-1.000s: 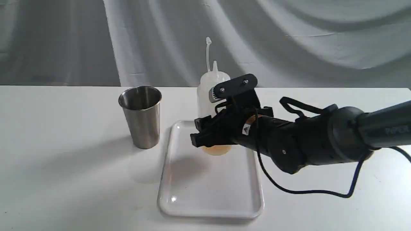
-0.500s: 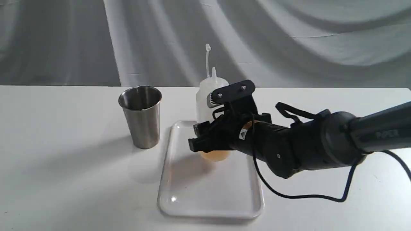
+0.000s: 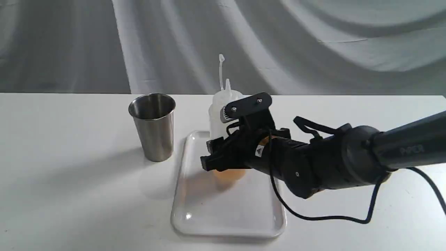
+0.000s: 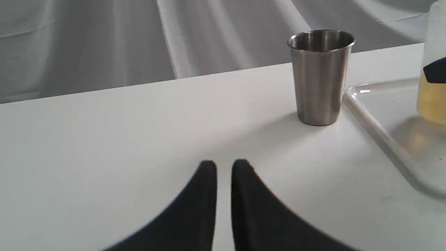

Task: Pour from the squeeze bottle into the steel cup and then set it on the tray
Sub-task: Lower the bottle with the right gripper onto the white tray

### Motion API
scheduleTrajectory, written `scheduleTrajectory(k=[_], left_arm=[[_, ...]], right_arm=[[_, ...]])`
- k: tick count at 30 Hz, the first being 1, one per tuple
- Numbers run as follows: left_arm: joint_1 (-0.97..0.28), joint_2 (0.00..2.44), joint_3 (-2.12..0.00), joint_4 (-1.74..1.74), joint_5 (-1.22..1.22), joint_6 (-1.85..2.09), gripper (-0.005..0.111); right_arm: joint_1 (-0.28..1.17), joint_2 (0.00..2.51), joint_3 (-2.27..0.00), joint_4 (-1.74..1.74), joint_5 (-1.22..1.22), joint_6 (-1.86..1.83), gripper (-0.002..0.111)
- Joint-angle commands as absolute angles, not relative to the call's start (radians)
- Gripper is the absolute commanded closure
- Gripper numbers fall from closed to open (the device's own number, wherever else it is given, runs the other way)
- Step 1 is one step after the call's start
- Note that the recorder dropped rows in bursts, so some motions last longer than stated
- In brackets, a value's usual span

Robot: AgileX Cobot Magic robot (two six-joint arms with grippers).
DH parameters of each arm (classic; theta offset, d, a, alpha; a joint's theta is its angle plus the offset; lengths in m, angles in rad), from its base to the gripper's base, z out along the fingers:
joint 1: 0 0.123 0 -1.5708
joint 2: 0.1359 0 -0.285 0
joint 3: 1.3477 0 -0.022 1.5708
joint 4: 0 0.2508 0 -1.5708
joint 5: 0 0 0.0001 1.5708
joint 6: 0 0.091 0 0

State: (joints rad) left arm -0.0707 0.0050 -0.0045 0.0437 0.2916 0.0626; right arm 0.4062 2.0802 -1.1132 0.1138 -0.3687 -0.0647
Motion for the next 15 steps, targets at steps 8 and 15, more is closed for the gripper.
scheduleTrajectory(k=[8, 15], left_arm=[[-0.074, 0.000, 0.000, 0.044, 0.285, 0.061, 0.098], [-0.074, 0.000, 0.000, 0.044, 0.285, 0.061, 0.098]], right_arm=[[0.410, 2.067, -1.114, 0.126, -0.402, -0.075, 0.073], [0.410, 2.067, -1.114, 0.126, -0.400, -0.079, 0.069]])
